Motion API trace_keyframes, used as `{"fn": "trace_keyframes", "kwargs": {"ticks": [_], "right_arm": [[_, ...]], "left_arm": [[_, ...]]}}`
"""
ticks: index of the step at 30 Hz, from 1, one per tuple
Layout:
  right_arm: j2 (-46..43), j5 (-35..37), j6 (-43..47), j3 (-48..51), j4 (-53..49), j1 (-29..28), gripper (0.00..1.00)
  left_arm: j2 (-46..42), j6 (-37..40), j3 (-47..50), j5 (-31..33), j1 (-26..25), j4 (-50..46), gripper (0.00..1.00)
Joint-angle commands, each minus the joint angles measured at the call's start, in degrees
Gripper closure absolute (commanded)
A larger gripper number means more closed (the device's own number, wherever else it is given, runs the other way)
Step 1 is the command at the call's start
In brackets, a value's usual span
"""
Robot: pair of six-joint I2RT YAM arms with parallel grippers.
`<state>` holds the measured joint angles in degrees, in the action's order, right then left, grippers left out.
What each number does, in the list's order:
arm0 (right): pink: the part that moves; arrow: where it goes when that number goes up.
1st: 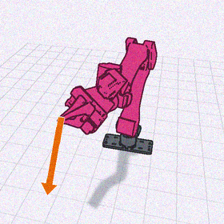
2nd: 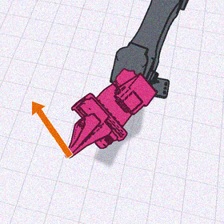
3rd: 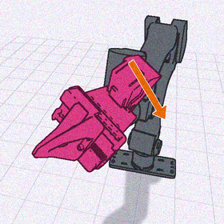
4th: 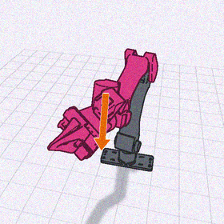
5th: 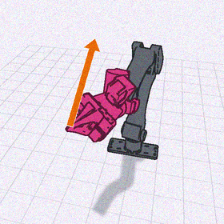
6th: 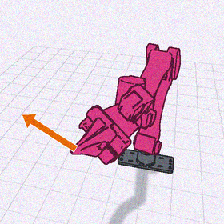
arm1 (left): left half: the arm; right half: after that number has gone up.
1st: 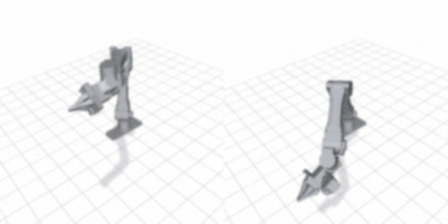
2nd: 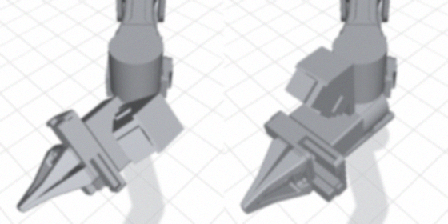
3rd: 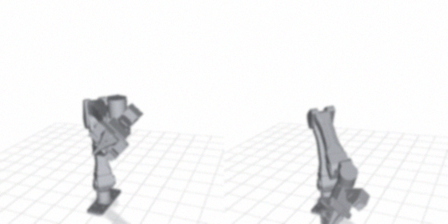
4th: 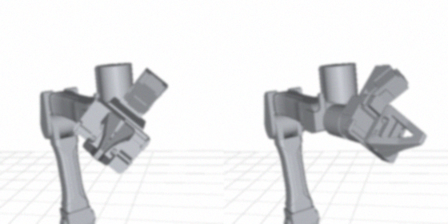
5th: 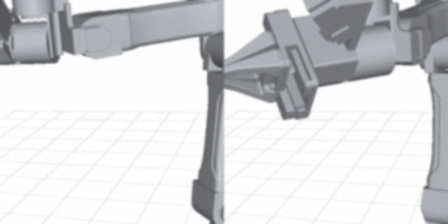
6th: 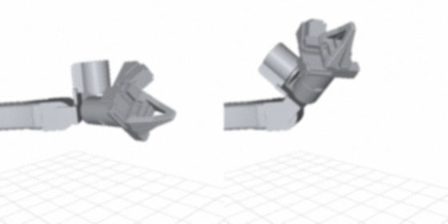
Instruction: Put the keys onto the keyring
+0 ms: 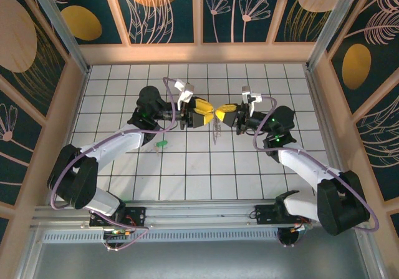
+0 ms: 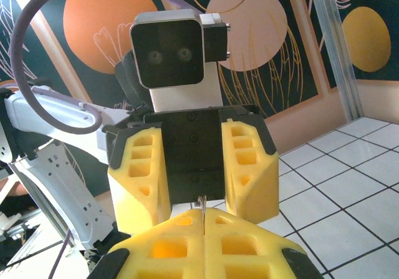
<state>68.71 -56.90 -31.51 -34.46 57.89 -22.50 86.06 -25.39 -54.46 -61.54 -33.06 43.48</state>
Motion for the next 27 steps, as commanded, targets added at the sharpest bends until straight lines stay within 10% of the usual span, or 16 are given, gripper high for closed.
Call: {"fn": "trace_keyframes", "kwargs": {"ticks": [1, 15, 20, 27], "right_arm": [[0.5, -0.8, -0.5, -2.2, 4.2, -0.5, 1.0], [-0.3, -0.4, 1.0, -1.9, 1.6, -0.4, 1.0], [-3.3, 0.3, 4.2, -2.1, -5.0, 2.1, 0.59], [-8.5, 0.0, 9.5, -1.7, -15.8, 5.5, 0.5]], "left_arm": [[0.7, -0.5, -0.9, -1.3, -0.5, 2.1, 0.6], [1.1, -0.1, -2.7, -2.0, -1.0, 2.0, 1.0], [0.3, 6.0, -4.3, -1.4, -1.0, -6.7, 1.0], [-0.2, 21.4, -10.4, 1.0, -1.0, -29.3, 1.0]]}}
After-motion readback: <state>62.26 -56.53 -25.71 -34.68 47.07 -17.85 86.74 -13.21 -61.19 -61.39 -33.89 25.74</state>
